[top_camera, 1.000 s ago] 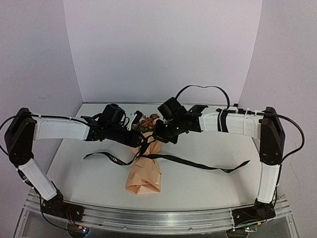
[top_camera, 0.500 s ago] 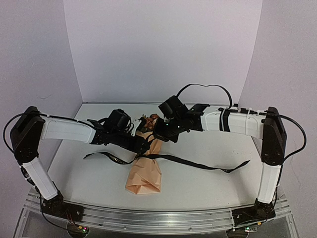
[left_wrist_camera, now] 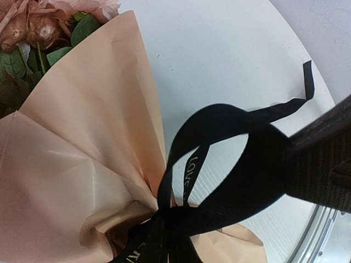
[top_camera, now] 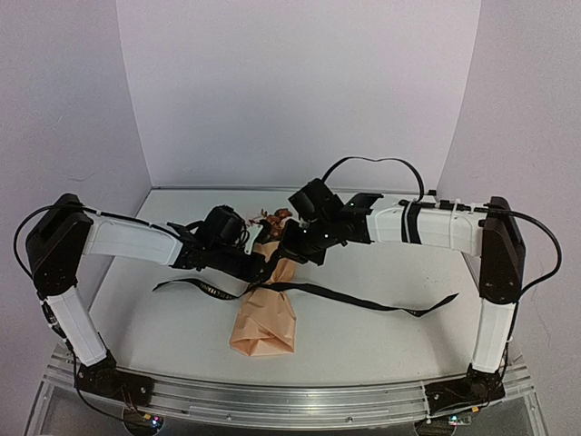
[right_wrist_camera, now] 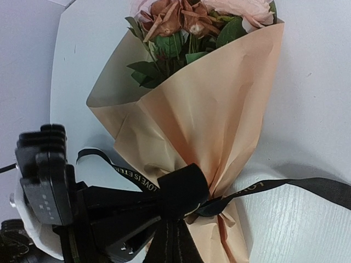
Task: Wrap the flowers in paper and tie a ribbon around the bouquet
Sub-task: Cross the half-tied ribbon over the folded bouquet.
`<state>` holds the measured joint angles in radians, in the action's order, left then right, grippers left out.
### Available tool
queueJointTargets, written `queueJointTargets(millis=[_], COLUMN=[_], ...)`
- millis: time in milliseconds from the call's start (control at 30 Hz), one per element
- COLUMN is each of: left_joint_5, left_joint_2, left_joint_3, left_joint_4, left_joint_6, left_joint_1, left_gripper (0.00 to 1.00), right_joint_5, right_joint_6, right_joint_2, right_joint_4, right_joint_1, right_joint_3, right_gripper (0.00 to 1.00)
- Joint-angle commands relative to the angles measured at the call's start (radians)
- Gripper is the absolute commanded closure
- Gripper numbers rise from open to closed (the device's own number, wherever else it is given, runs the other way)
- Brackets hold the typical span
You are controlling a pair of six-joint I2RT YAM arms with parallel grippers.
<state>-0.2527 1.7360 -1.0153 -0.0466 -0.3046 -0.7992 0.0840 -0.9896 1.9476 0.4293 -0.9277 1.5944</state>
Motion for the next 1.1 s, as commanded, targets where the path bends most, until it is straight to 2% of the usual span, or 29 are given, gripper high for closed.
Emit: queueJointTargets(millis=[0, 67, 133, 233, 367, 500, 733, 867, 1067], left_joint_5=[0.039, 0.053, 0.066, 0.07, 0.082, 0.087, 0.081, 0.077, 0.076], left_joint_2=[0.003, 0.001, -0.006, -0.017, -0.034, -0.051, -0.064, -0.076, -0.086], left_joint_3=[-0.036, -0.029, -0.017, -0.003, 0.009, 0.015, 0.027, 0.039, 0.055], left_joint_4=[0.042, 0.042, 0.044, 0.077, 0.084, 0.086, 0.088, 0.096, 0.105], left_joint_6=[0.018, 0.023, 0.028, 0.042, 0.063, 0.084, 0.096, 0.099, 0.101], left_joint_1=[-0.009, -0.012, -0.014, -0.018, -0.026, -0.032, -0.032, -0.032, -0.032], left_gripper=[1.0, 1.0, 1.0, 1.0, 1.0, 1.0, 1.0, 1.0, 1.0], right_joint_5=[-0.02, -0.048, -0.1, -0.188, -0.305, -0.35, -0.371, -0.362, -0.364], right_joint_6=[-0.017, -0.029, -0.039, -0.051, -0.138, -0.247, -0.41, -0.463, -0.451], right_joint_2=[-0.064, -0.08, -0.102, -0.162, -0.267, -0.386, -0.551, -0.586, -0.543], right_joint_4=[-0.014, -0.01, 0.015, 0.042, 0.092, 0.117, 0.169, 0.173, 0.167], right_joint_1=[-0.008, -0.007, -0.008, -0.007, -0.004, 0.021, 0.076, 0.109, 0.179], right_joint_3=[-0.024, -0.042, -0.069, -0.135, -0.262, -0.471, -0.771, -0.865, -0.882], right_gripper=[1.0, 0.97, 0.8, 0.45, 0.25, 0.27, 0.39, 0.39, 0.39])
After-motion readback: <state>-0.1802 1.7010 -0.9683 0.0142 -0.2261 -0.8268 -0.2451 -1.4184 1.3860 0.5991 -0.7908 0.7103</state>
